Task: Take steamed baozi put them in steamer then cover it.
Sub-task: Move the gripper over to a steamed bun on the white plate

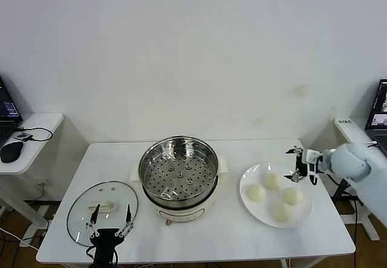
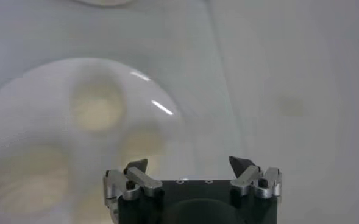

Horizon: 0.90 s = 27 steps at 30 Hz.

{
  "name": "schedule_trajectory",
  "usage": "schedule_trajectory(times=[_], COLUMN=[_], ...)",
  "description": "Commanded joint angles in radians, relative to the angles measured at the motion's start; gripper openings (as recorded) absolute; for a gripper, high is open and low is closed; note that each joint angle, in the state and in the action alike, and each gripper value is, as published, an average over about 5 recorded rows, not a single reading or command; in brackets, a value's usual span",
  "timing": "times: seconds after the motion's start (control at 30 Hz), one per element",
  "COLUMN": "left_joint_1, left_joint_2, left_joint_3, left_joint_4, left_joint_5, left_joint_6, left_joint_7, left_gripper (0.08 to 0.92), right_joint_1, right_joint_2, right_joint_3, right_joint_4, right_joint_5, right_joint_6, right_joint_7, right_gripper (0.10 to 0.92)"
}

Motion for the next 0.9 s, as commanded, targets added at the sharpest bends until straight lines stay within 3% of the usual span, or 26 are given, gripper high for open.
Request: schedule_trajectory(times=[0.03,0.9], left_joint_1=[-0.006,-0.005], left_joint_2=[0.001,0.001], left_joint_3=[-0.001,-0.048], left_joint_4=[0.001,0.012], left_joint_5=[0.002,-0.012], left_joint_6=[0.006,-0.004], left_joint_7=[-0.001,0.000], left_gripper=[0.823,0.823], right_joint_1=[0.324,0.116], right_joint_2=[-0.039,0.243], right_joint_3=[-0.350,-0.225], right_joint_4=[-0.053,-0.337], right_joint_5=[0.078,-0.100], right_joint_6=[-0.030,0.063], right_joint_7=[-0.163,-0.042], right_gripper=[0.823,0.823])
